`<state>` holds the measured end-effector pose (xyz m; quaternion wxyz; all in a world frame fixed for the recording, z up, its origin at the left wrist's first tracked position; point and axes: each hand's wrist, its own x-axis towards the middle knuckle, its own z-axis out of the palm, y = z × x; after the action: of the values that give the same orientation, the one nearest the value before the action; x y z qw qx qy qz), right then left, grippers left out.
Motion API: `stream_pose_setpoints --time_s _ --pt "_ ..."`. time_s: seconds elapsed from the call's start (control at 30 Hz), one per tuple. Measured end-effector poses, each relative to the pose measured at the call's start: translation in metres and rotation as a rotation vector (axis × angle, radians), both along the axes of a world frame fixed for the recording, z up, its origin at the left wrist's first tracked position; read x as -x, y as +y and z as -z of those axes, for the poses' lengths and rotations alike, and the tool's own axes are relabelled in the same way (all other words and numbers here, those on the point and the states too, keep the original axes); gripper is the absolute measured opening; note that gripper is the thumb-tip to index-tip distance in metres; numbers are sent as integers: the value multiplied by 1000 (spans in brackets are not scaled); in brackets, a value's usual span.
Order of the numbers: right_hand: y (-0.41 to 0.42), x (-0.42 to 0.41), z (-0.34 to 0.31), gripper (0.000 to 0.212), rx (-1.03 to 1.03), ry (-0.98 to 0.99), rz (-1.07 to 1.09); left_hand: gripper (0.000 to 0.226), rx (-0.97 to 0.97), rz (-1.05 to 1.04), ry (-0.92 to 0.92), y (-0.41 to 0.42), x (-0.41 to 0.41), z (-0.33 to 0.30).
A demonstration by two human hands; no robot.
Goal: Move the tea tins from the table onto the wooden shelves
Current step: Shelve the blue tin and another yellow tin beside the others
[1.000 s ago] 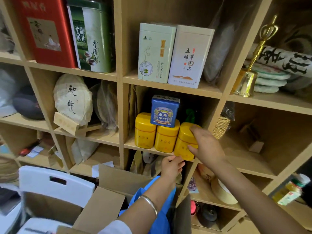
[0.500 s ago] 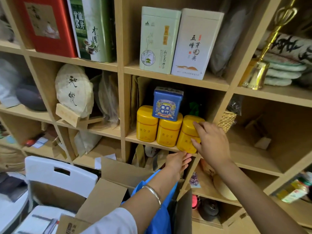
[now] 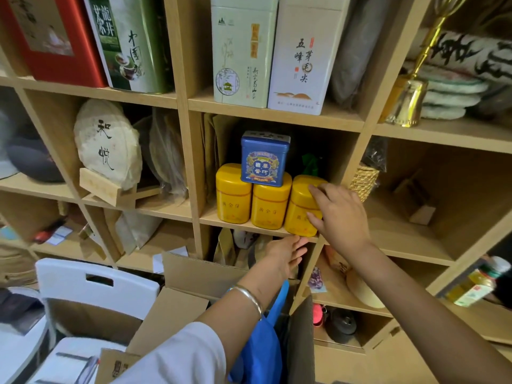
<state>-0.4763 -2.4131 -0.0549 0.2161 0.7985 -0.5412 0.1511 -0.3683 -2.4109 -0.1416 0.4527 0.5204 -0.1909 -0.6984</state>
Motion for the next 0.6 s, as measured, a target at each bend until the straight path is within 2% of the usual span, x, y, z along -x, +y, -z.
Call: stream_pose_setpoints --time_s 0.17,0.33,0.6 --pt "0 0 -1 59 -8 0 7 39 -68 6 3 0 -5 -13" --pt "0 0 -1 59 -22 2 9 18 -38 38 -71 3 -4 -21" --pt "-1 -1 -1 59 -37 -1 5 16 -41 10 -114 -1 -6 -20"
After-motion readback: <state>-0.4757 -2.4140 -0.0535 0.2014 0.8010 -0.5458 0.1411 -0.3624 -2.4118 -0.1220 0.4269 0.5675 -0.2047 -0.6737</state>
